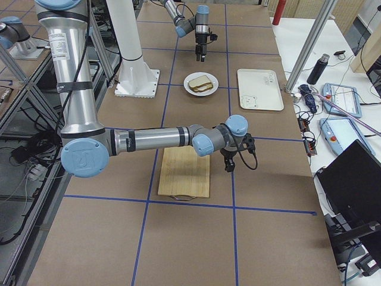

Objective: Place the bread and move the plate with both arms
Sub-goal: 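Move the left gripper to the plate rim nearest it while the right arm withdraws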

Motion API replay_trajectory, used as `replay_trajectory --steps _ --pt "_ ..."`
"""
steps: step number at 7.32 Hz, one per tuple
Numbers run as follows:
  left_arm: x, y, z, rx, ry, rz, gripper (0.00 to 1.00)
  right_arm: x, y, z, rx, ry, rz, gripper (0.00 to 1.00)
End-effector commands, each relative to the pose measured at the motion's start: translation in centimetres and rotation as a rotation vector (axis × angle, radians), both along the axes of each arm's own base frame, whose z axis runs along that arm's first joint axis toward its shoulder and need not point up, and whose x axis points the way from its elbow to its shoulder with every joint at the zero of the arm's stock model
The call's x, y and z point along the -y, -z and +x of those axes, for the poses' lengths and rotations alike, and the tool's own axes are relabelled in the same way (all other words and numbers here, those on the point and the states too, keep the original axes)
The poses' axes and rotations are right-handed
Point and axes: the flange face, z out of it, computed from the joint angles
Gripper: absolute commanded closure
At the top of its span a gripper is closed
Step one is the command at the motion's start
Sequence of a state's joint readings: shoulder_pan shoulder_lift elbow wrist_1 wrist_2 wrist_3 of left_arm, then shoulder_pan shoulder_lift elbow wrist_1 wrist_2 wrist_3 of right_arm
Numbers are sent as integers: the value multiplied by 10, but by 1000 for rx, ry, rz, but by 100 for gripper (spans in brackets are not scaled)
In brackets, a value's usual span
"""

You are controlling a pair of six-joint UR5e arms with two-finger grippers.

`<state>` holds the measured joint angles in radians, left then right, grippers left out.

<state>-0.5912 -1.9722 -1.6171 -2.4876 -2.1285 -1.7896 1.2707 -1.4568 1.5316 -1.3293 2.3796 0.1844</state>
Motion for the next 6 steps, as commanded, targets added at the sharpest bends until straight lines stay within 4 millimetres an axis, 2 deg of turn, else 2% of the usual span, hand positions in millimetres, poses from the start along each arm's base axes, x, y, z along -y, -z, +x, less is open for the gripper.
replay_trajectory --steps 1,3,4,6 --pt "-2 -8 16 -21 35 19 3 2 -6 34 -22 2 -2 0" --pt "-18 -27 46 -78 68 35 5 3 -4 39 -21 -6 4 0" --pt "-23 -35 52 -90 71 42 7 3 -1 40 -20 -8 8 0" --pt "-26 -25 57 -114 70 28 20 0 2 41 -19 -9 16 0"
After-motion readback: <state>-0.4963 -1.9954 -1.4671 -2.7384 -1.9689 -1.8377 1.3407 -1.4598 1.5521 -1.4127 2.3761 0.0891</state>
